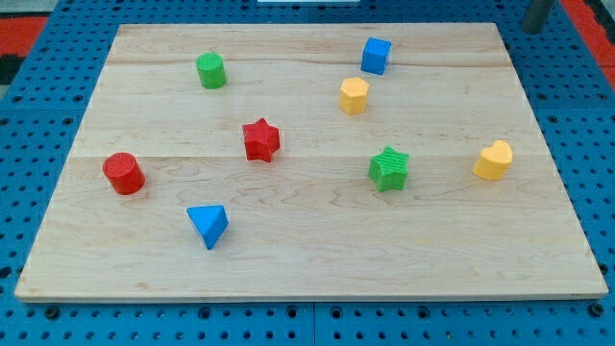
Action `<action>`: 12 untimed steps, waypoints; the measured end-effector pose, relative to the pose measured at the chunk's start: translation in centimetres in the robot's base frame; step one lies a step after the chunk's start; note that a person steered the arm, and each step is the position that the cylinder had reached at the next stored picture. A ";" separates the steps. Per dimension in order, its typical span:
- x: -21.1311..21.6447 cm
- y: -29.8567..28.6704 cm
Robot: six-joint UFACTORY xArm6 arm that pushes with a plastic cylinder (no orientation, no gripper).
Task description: Move your arm closer to the yellow heart
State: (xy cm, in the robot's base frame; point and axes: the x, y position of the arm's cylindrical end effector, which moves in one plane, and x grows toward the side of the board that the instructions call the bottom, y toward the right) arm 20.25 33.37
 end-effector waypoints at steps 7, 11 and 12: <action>14.3 0.0; 25.4 -0.1; 27.9 -4.0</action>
